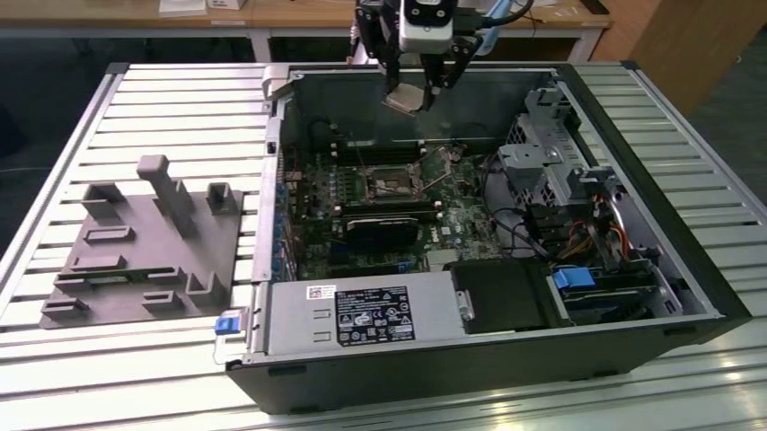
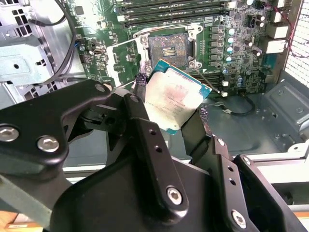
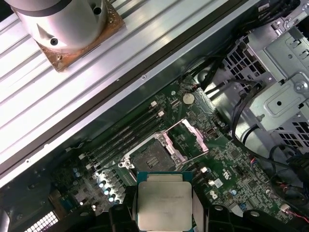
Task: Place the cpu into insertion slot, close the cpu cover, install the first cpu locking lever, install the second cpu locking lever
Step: 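Place the cpu into insertion slot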
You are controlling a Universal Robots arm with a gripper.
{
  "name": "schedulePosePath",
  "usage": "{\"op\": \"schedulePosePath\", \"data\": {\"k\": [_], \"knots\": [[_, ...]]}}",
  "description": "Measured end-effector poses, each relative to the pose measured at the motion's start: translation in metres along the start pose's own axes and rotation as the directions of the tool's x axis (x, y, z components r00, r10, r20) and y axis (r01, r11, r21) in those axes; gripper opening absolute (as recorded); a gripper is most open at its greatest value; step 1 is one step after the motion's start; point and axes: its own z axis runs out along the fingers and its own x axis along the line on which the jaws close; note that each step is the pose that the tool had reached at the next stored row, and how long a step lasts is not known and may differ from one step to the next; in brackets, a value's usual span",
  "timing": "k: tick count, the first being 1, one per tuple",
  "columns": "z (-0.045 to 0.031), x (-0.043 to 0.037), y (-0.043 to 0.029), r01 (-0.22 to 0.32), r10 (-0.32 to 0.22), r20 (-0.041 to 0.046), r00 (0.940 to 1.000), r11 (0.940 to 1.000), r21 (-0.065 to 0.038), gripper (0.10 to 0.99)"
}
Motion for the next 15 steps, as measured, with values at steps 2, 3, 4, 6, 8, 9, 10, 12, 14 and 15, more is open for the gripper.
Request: {"op": "schedulePosePath", "data": {"k": [2, 3, 4, 6, 8, 9, 10, 12, 14, 15], "knots": [[0.0001, 0.0002, -0.0002, -0.005, 0.005, 0.0005, 1.0000, 1.0000, 0.000, 0.541], [0.0001, 0.0003, -0.0002, -0.008, 0.008, 0.0007, 1.0000, 1.0000, 0.000, 0.541], [0.0002, 0.0004, -0.0003, -0.011, 0.011, 0.0010, 0.9999, 0.9999, 0.000, 0.541], [0.0002, 0.0004, -0.0004, -0.016, 0.016, 0.0014, 0.9999, 0.9999, 0.000, 0.541], [0.0003, 0.0005, -0.0004, -0.020, 0.020, 0.0018, 0.9998, 0.9998, 0.000, 0.541], [0.0004, 0.0005, -0.0004, -0.022, 0.022, 0.0020, 0.9997, 0.9998, 0.000, 0.541], [0.0004, 0.0005, -0.0004, -0.024, 0.024, 0.0022, 0.9997, 0.9997, 0.000, 0.541], [0.0004, 0.0008, -0.0006, -0.030, 0.030, 0.0026, 0.9996, 0.9996, 0.000, 0.541], [0.0005, 0.0008, -0.0006, -0.037, 0.037, 0.0032, 0.9993, 0.9993, -0.001, 0.541], [0.0005, 0.0008, -0.0007, -0.045, 0.045, 0.0040, 0.9990, 0.9990, -0.001, 0.541]]}}
